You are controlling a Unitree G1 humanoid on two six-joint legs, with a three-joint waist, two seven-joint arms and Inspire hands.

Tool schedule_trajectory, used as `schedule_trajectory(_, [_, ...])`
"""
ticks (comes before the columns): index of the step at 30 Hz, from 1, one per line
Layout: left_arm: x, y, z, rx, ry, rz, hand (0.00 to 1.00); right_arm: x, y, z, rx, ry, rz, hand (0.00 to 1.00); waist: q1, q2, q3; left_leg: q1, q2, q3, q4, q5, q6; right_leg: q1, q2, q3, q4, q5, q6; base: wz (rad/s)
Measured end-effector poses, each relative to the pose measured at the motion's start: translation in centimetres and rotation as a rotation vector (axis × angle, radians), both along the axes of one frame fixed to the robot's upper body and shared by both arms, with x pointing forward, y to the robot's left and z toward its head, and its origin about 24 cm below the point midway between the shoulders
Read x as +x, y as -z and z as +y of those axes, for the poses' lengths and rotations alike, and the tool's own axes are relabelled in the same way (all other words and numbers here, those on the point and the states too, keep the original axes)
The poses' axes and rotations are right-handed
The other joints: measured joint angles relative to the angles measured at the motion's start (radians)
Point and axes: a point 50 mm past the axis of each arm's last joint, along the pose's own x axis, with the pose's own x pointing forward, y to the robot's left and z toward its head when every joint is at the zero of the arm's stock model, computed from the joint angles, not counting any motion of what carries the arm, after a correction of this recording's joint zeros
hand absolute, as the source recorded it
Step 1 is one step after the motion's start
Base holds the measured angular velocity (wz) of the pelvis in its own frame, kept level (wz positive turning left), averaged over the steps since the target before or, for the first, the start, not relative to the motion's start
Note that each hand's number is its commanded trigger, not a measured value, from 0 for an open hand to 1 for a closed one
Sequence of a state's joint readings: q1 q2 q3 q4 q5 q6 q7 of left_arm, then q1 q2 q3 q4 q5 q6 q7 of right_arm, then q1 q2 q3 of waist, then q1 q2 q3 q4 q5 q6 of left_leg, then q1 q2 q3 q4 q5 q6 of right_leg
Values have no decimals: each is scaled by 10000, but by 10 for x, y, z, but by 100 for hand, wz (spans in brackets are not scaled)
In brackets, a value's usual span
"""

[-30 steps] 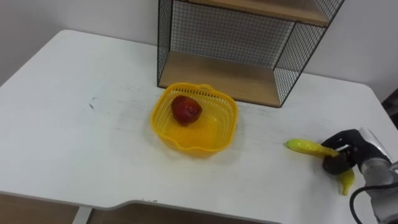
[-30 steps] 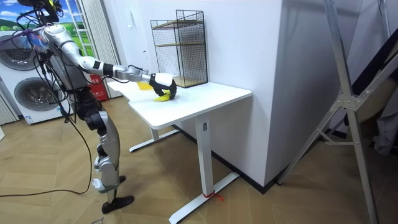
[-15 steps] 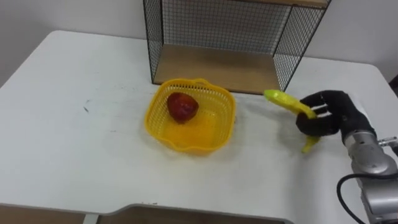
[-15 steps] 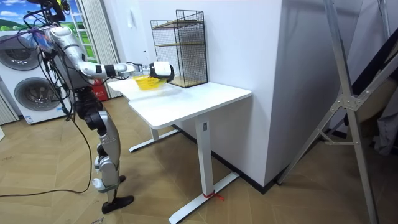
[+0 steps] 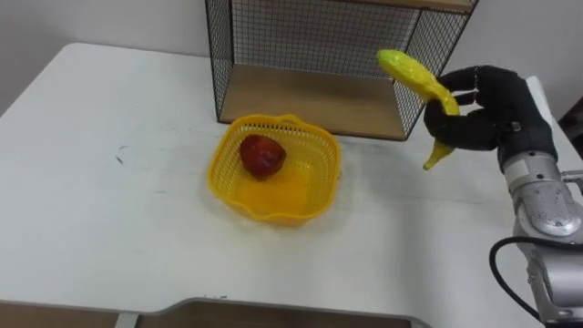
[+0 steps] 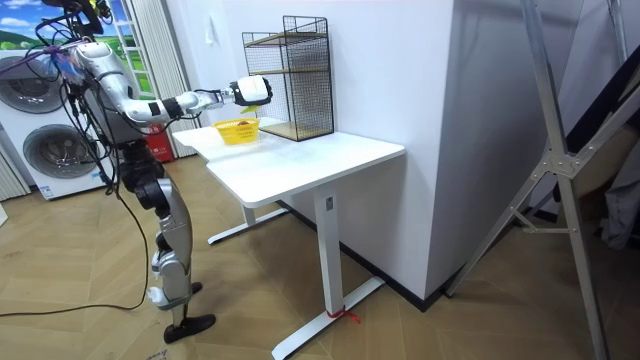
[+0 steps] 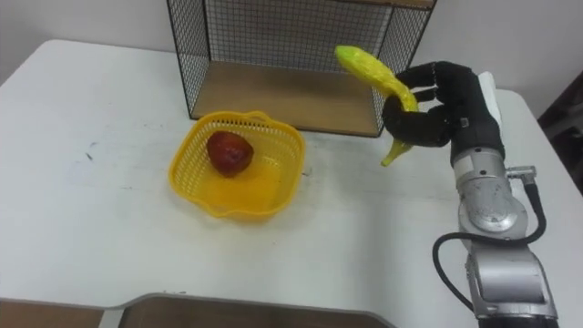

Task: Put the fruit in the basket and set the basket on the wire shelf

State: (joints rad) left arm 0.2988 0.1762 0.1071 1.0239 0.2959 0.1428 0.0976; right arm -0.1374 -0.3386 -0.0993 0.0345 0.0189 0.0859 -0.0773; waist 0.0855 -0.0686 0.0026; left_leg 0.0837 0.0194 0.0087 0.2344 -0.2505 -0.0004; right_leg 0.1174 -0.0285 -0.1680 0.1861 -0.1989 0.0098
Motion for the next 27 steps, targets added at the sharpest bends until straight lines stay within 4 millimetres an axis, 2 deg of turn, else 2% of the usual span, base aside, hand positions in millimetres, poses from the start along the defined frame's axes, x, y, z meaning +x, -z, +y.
schedule_trajectory(7, [-4,2,-3,-142,72,206,0,0,-16,14,-167,-681,-633,100,39,-31,-8,-22,9,59,-10,0,-1,-63,12,69,32,2,-3,-1])
schedule_trajectory(12, [-1,2,-4,-166,89,119,0,1,-12,29,-268,-1662,-349,100,31,-103,-29,-21,8,65,-3,-1,0,-59,9,71,35,2,-3,0])
schedule_trajectory(19, [8,3,-5,-199,354,-3,0,-2,-24,47,-2241,-2487,-602,100,266,-141,12,-44,23,127,-59,0,-1,-167,22,123,77,2,-3,-3])
schedule_trajectory(22, [14,2,-4,-180,496,-111,0,-2,-19,58,-2671,-3076,-315,100,400,-184,69,-62,22,128,-54,-1,0,-192,16,116,79,3,-4,0])
schedule_trajectory(25, [20,2,-4,-183,618,-215,0,-2,-15,65,-2799,-3604,-61,100,507,-270,36,-233,18,89,0,-2,-1,-317,3,36,80,13,-3,4])
schedule_trajectory(27, [24,2,-5,-190,640,-289,0,-3,-14,68,-2841,-3825,50,100,570,-280,41,-300,14,40,22,-2,0,-346,-1,-11,73,22,-2,8])
